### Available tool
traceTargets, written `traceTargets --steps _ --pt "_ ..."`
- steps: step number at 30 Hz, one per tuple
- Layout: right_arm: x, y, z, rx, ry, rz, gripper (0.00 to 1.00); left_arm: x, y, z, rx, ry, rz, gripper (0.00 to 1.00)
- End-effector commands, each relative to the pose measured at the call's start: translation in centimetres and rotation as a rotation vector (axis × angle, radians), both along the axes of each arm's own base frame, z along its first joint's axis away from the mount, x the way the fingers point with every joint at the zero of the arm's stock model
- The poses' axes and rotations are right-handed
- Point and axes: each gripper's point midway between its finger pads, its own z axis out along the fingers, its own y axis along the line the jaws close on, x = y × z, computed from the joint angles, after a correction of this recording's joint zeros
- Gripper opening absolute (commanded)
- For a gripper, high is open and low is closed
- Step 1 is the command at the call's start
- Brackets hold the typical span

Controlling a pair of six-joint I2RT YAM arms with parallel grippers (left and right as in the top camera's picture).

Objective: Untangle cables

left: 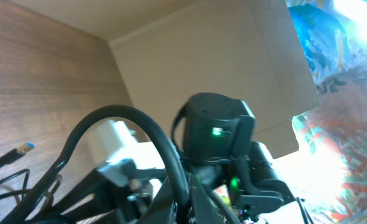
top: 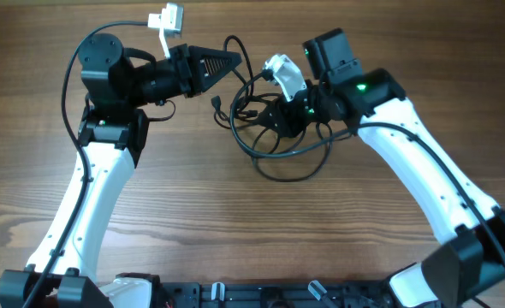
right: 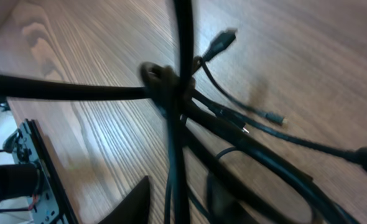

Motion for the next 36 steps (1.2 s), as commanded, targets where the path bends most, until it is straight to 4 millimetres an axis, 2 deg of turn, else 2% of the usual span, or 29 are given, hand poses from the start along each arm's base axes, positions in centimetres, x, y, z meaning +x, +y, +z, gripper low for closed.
traceTargets --steps 1,3,5,6,8,11,16,20,22,23,27,30,33,34,35,36 --pt "0.6 0.4 -0.5 0.003 0.02 -0.029 0.13 -0.1 0.2 0.5 0.01 -0.024 0.01 0.04" --pt "1.1 0.0 0.1 -0.002 0.009 -0.084 0.06 0.3 0.4 -0.6 0.041 -0.013 0.041 0.04" --pt "1.0 -0.1 1.2 0.015 -0.004 -0.099 0.04 1.4 1.1 -2.9 0.094 0.059 0.125 0.04" --pt "0.8 -0.3 2.0 0.028 -0.013 -0.111 0.04 2.5 2.2 -5.5 0.158 0.158 0.234 0.04" --pt "0.4 -0.5 3.6 0.048 -0.047 -0.112 0.04 3.7 4.5 -9.4 0.264 0.313 0.417 0.04" --pt "-0.2 -1.1 6.1 0.081 -0.091 -0.137 0.04 4.2 7.7 -13.0 0.397 0.432 0.61 0.04" --pt "-0.8 -1.8 8.7 0.121 -0.14 -0.158 0.04 3.7 10.5 -15.5 0.515 0.512 0.743 0.04" --pt "-0.9 -1.8 11.3 0.182 -0.195 -0.183 0.04 2.7 13.3 -17.7 0.676 0.547 0.845 0.04" --pt "-0.6 -1.7 13.5 0.241 -0.24 -0.208 0.04 2.0 14.7 -18.7 0.748 0.583 0.899 0.05" --pt "-0.5 -1.6 15.0 0.276 -0.274 -0.216 0.04 1.7 15.2 -19.3 0.777 0.603 0.911 0.09" --pt "-1.0 -1.9 19.3 0.368 -0.387 -0.223 0.04 1.5 15.6 -21.0 0.822 0.647 0.912 0.11" --pt "-1.2 -3.6 21.0 0.379 -0.414 -0.332 0.04 1.6 15.6 -22.7 0.851 0.686 0.898 0.29" --pt "-1.1 -5.3 20.3 0.345 -0.368 -0.461 0.04 1.6 15.6 -24.6 0.882 0.731 0.879 0.38" --pt "-1.0 -5.3 19.6 0.335 -0.332 -0.479 0.04 1.6 15.6 -25.1 0.889 0.74 0.875 0.49" --pt "-0.9 -5.3 18.8 0.322 -0.295 -0.492 0.05 1.6 15.5 -25.4 0.894 0.748 0.871 0.63" --pt "-0.7 -5.2 17.8 0.3 -0.269 -0.494 0.05 1.6 15.5 -25.8 0.901 0.757 0.865 0.73"
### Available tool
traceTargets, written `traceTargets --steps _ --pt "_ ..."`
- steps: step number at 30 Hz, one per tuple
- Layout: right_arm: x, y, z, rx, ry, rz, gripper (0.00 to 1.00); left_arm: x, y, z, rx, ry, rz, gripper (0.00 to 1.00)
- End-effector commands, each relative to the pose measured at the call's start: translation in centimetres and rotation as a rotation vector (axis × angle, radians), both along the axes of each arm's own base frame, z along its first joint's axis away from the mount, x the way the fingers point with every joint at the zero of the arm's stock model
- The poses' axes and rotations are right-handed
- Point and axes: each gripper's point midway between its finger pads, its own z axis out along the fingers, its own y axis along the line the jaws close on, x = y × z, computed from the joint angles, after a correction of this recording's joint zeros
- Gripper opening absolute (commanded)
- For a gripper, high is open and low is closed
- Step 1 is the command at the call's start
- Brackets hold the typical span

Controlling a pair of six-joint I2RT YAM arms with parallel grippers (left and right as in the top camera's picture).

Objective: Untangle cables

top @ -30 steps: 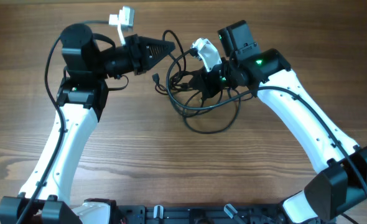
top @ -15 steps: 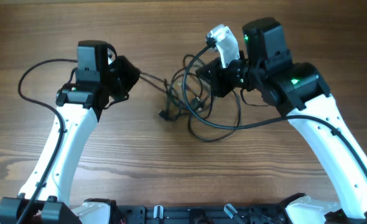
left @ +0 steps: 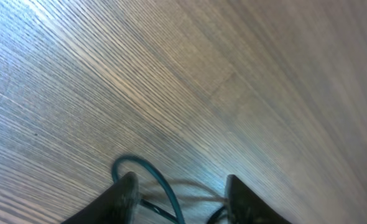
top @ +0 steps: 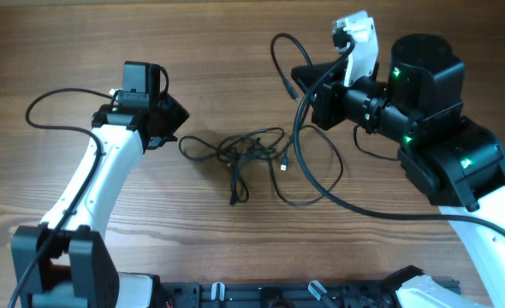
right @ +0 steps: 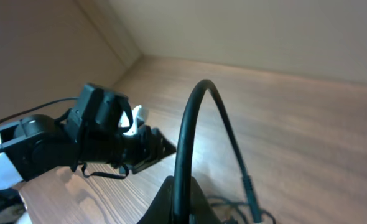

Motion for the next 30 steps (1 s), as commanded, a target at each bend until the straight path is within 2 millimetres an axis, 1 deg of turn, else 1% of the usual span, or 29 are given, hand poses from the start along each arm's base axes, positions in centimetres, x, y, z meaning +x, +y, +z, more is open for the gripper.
traceTargets --steps 1,2,3,4,5,6,8,9,10,14,17,19,20,21,24,27,30 --pt "1.5 -0.5 -1.8 -0.008 0.091 -0.08 0.04 0.0 0.0 -1.3 0.016 0.035 -0.026 0.76" --pt "1.8 -0.3 -2.4 -0.01 0.113 -0.084 0.04 0.0 -0.7 -1.2 0.002 0.026 -0.094 0.74" --pt "2.3 -0.1 -3.2 -0.01 0.143 -0.093 0.04 0.2 -2.3 -0.8 -0.032 -0.008 -0.239 0.72" --pt "2.6 0.1 -3.7 -0.015 0.153 -0.093 0.04 0.3 -3.9 -0.3 -0.073 -0.047 -0.37 0.72" --pt "3.3 0.4 -4.6 -0.022 0.172 -0.095 0.04 -0.1 -6.2 0.5 -0.141 -0.098 -0.539 0.72" --pt "3.5 0.5 -4.9 -0.021 0.183 -0.098 0.04 -0.8 -7.9 1.2 -0.2 -0.133 -0.664 0.72" --pt "3.9 0.7 -5.5 -0.025 0.196 -0.1 0.04 -2.5 -10.7 2.4 -0.335 -0.168 -0.808 0.72" --pt "3.9 0.7 -5.4 -0.023 0.193 -0.1 0.04 -3.6 -11.9 3.0 -0.395 -0.178 -0.88 0.72" --pt "4.0 0.8 -5.3 -0.023 0.186 -0.098 0.04 -4.4 -12.2 3.0 -0.415 -0.162 -0.907 0.72" --pt "4.0 0.8 -5.2 -0.031 0.174 -0.092 0.04 -6.7 -12.5 2.2 -0.404 -0.101 -0.987 0.73" --pt "4.0 0.8 -5.3 -0.031 0.175 -0.092 0.04 -7.5 -12.8 2.0 -0.41 -0.073 -1.002 0.73" --pt "4.0 0.7 -5.3 -0.033 0.178 -0.091 0.04 -8.1 -13.1 1.8 -0.398 -0.066 -1.045 0.72" --pt "3.9 0.7 -5.4 -0.035 0.181 -0.091 0.04 -8.6 -13.1 1.3 -0.366 -0.04 -1.062 0.69" --pt "3.9 0.7 -5.5 -0.036 0.185 -0.091 0.04 -8.8 -12.9 0.8 -0.329 -0.015 -1.062 0.66" --pt "3.8 0.7 -5.6 -0.039 0.189 -0.091 0.04 -9.0 -11.7 -1.1 -0.194 0.06 -1.035 0.65" --pt "3.8 0.7 -5.6 -0.04 0.191 -0.091 0.04 -8.8 -11.8 -1.1 -0.188 0.052 -1.04 0.66" --pt "3.7 0.6 -5.9 -0.046 0.201 -0.092 0.04 -8.7 -11.5 -1.7 -0.169 0.07 -1.034 0.65"
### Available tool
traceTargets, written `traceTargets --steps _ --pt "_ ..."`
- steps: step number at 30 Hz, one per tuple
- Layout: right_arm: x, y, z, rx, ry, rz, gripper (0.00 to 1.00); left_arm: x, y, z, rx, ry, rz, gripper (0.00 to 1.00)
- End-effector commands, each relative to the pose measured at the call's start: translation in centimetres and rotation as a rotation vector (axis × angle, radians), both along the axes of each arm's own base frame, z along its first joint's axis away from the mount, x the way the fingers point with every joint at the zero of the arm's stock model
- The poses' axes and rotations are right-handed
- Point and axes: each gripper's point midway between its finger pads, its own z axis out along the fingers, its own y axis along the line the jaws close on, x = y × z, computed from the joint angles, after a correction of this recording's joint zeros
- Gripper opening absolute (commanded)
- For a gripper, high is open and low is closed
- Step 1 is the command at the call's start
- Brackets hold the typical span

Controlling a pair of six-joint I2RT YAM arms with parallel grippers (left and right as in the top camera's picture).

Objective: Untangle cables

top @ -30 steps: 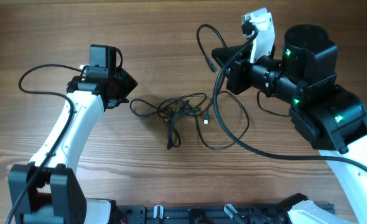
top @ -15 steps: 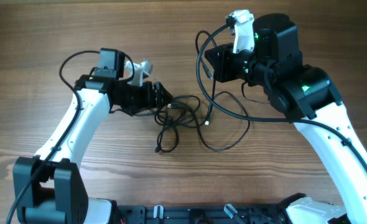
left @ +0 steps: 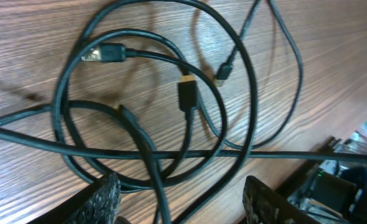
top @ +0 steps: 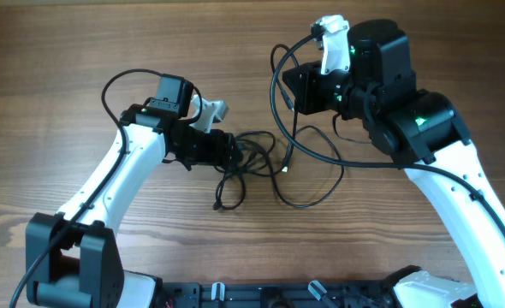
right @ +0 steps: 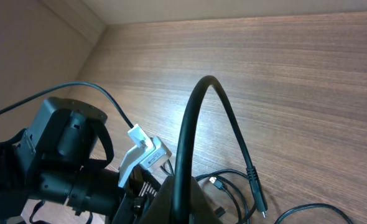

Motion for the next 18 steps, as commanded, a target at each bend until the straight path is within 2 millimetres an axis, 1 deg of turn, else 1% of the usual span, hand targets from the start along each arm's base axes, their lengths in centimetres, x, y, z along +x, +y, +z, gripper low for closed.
traceTargets --steps 1,2,3,6,9,13,17,18 --pt "0.2 -0.4 0.8 -0.004 -0.021 -0.015 0.04 -0.1 0.6 -1.7 0.052 0.02 -0.006 0.64" --pt "0.2 -0.4 0.8 -0.004 -0.022 -0.015 0.04 -0.2 0.5 -2.3 0.051 0.042 -0.001 0.63" --pt "0.2 -0.4 0.8 -0.004 -0.022 -0.016 0.04 -0.3 -0.2 -2.7 0.017 0.079 0.013 0.59" --pt "0.2 -0.4 0.8 -0.004 -0.021 -0.015 0.04 -0.3 -1.8 -2.4 -0.067 0.096 -0.002 0.5" --pt "0.2 -0.4 0.8 -0.004 -0.021 -0.015 0.04 -0.1 -2.4 -2.3 -0.08 0.079 -0.018 0.46" --pt "0.2 -0.4 0.8 -0.008 -0.027 -0.012 0.04 -0.3 -2.8 -2.6 -0.078 0.095 0.003 0.44" --pt "0.2 -0.4 0.8 -0.017 -0.035 -0.003 0.04 -0.5 -1.7 -4.4 -0.006 0.122 0.075 0.43" --pt "0.2 -0.4 0.8 -0.017 -0.034 -0.003 0.04 -0.4 -1.6 -4.6 0.0 0.126 0.091 0.38"
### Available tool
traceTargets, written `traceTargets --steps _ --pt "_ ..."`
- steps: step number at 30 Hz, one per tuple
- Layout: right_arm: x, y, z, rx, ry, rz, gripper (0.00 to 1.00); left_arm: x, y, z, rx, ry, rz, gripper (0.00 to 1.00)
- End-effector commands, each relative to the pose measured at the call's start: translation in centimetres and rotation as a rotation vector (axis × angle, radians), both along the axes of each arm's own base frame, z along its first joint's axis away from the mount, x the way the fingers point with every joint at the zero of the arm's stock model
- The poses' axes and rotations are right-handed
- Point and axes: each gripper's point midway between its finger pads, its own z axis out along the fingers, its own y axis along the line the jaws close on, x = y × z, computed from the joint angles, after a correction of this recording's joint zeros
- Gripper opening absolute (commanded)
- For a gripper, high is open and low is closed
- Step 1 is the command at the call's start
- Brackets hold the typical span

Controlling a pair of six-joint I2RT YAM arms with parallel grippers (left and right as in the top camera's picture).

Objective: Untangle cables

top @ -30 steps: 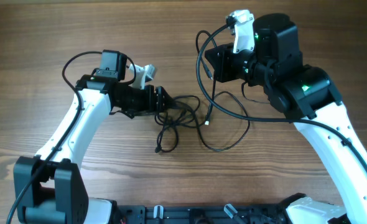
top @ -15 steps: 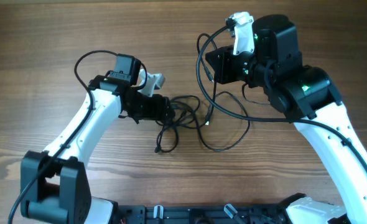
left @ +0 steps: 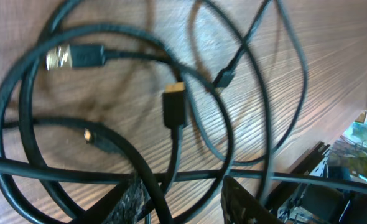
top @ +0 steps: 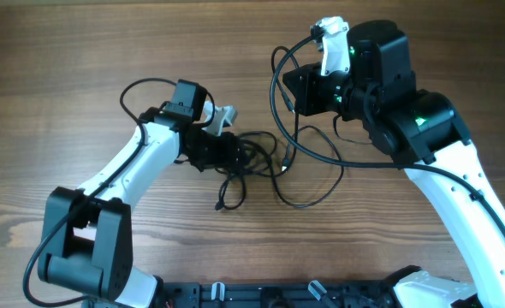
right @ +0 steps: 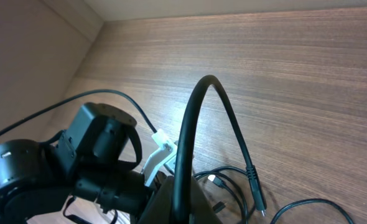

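A knot of thin black cables point(top: 251, 159) lies mid-table. My left gripper point(top: 228, 154) is down on its left side. In the left wrist view that gripper point(left: 186, 202) is open, with several strands crossing between its fingers point(left: 132, 200). A silver-tipped USB plug point(left: 68, 57) and a gold-tipped plug point(left: 174, 102) lie just beyond. My right gripper point(top: 299, 89) is raised at the right and shut on a thick black cable point(top: 276, 68). That thick cable point(right: 190, 118) arches up from the right gripper point(right: 182, 202) and hangs down to the table.
The thick cable's long loop point(top: 317, 192) trails across the wood to the right of the knot. A black rail point(top: 261, 295) runs along the table's front edge. A pale wall point(right: 233, 6) bounds the far side.
My left gripper has gone slightly right and lower into the knot, so the strands look larger in its view. The right gripper and its thick cable have not moved.
First both grippers met at one tangled bundle at the back of the table. Then the right gripper held the thick cable raised on the right, with the left gripper left of the thin knot. Afterwards the left gripper stood open over the knot, now deeper in it.
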Motion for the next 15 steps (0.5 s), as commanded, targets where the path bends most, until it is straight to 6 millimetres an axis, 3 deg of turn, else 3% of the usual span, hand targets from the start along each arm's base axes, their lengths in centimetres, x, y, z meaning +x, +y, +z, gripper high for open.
traceTargets --steps 1,5,7,12,15 --pt "0.3 -0.3 1.0 -0.009 -0.042 -0.006 0.04 -0.3 0.6 -1.5 0.045 0.047 0.073 0.34" --pt "0.3 -0.3 1.0 -0.009 -0.043 -0.006 0.04 0.6 0.4 -1.3 0.033 0.043 0.125 0.22" --pt "0.3 -0.3 1.0 -0.01 -0.042 -0.006 0.04 1.4 0.0 -1.0 0.008 0.042 0.174 0.06" --pt "0.1 -0.5 0.7 -0.019 -0.027 -0.005 0.04 3.5 -2.3 2.2 -0.2 -0.009 0.163 0.04" --pt "-0.2 -0.9 0.0 -0.053 -0.013 -0.005 0.04 5.4 -1.8 5.2 -0.282 -0.053 0.202 0.04"
